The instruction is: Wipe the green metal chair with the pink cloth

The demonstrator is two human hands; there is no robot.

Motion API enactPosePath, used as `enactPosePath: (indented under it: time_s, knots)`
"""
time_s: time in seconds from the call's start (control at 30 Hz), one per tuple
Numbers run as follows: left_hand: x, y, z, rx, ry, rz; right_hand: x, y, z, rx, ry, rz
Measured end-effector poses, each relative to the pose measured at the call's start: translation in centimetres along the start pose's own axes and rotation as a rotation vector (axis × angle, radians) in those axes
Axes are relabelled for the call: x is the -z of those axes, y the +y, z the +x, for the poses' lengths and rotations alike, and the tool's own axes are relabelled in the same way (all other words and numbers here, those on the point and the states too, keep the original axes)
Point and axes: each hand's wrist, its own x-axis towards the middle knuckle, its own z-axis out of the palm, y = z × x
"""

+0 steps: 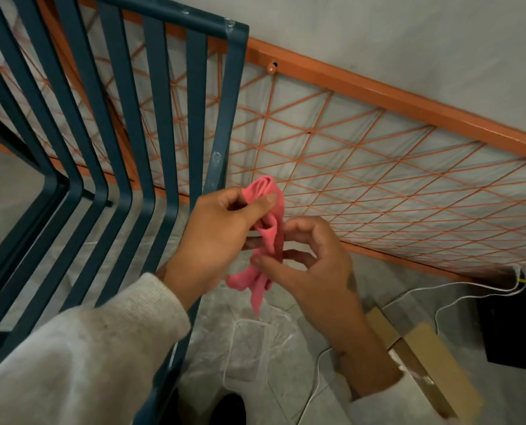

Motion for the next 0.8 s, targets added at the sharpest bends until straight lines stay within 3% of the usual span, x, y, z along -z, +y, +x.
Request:
enactPosePath:
  time_s: [0.1,0.17,0.27,0.33,0.5,0.67,0.8]
  knots:
    - [0.2,-0.4,-0.1,0.002,-0.063,-0.068,0.3,0.1,0.2,0.068,0.064,-0.005]
    - [0.6,-0.8,-0.1,-0.003,-0.104,-0.084,0.7,-0.1,0.4,-0.005,0.095,0.114]
    - [1.6,-1.4,0.3,-0.065,-0.112,0.034,1.8,0.0,1.0,-0.141,0.198,0.348]
    - [2.4,-1.6,0.5,-0.135,-0.102,0.180,2.9,0.0,1.5,-0.156,0.222,0.376]
    - [3.3,-1.5,0.6,-0.235,-0.219,0.343,5.6,0.3,2.2,-0.040,0.120,0.101]
    - [4.1,-1.5,0.5,-0.546,-0.292,0.670,7.3,1.3,2.4,-0.022,0.072,-0.201]
    - [4.2,-1.2,0.3,-0.682,-0.354,0.791,7.7,1.7,1.9,-0.030,0.040,-0.312]
